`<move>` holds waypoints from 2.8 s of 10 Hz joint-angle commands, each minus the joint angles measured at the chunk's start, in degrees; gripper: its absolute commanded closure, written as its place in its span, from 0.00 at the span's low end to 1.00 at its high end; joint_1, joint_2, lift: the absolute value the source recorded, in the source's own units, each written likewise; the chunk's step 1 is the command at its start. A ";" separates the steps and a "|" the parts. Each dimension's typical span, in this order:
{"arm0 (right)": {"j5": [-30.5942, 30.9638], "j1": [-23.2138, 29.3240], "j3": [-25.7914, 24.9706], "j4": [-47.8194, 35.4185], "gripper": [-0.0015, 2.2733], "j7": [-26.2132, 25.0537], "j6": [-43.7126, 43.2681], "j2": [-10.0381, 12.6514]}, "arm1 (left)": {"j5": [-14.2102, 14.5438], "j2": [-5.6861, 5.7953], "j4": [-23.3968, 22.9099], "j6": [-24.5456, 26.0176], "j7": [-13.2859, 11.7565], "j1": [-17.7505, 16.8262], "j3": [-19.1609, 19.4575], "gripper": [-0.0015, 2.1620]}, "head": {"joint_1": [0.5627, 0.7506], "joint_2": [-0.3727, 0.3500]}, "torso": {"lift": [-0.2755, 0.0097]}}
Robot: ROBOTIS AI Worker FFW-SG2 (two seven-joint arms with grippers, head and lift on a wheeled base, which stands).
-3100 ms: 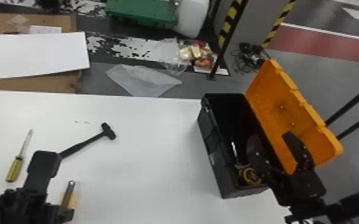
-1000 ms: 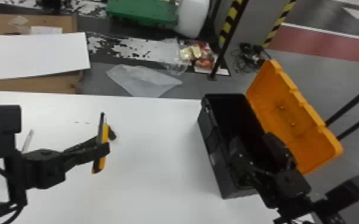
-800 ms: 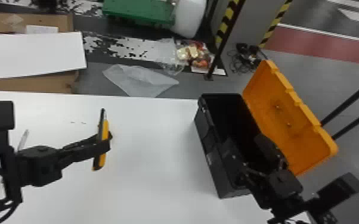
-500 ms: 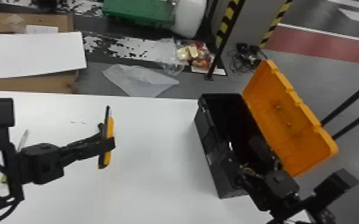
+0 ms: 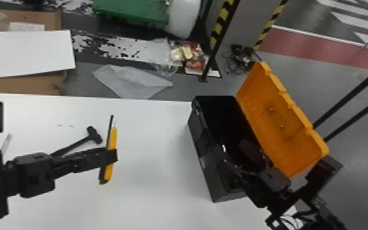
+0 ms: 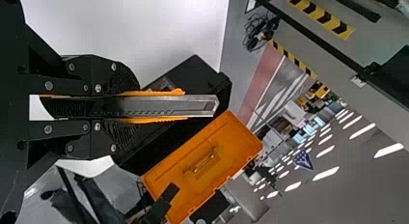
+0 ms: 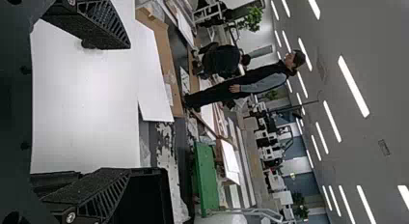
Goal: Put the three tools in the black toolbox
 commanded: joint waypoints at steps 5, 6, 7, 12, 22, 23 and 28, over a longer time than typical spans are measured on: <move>-0.30 -4.53 -2.43 0.27 0.04 4.27 12.56 0.00 | -2.00 0.35 0.76 3.81 -2.71 -1.48 -6.47 0.46 | 0.70 0.03 | 0.77; -0.30 -6.02 -3.05 0.09 0.04 5.24 16.43 0.00 | -2.53 0.26 0.84 4.16 -2.62 -1.66 -7.44 0.46 | 0.70 0.03 | 0.77; -0.39 -8.13 -3.84 0.09 0.04 7.08 22.93 0.00 | -3.94 0.26 0.93 5.22 -2.62 -2.36 -9.02 0.46 | 0.70 0.03 | 0.77; -0.65 -14.11 -5.42 0.09 0.04 9.89 35.06 -0.62 | -5.43 0.35 -0.65 9.08 -1.83 -1.66 -11.48 0.46 | 0.70 0.03 | 0.77; -2.85 -20.35 -3.40 -0.79 0.04 9.54 49.65 -3.87 | -3.67 -0.44 3.22 -0.41 -3.67 -1.92 -12.01 0.46 | 0.70 0.03 | 0.77; -2.94 -20.35 -3.31 -1.66 0.04 9.45 50.88 -3.87 | -2.62 -0.35 4.27 -1.11 -3.85 -2.62 -12.10 0.46 | 0.70 0.03 | 0.77; -4.43 -20.00 -3.05 -6.15 0.04 8.31 57.04 -3.78 | -2.79 -0.44 5.33 -1.99 -3.76 -3.24 -12.71 0.46 | 0.70 0.03 | 0.77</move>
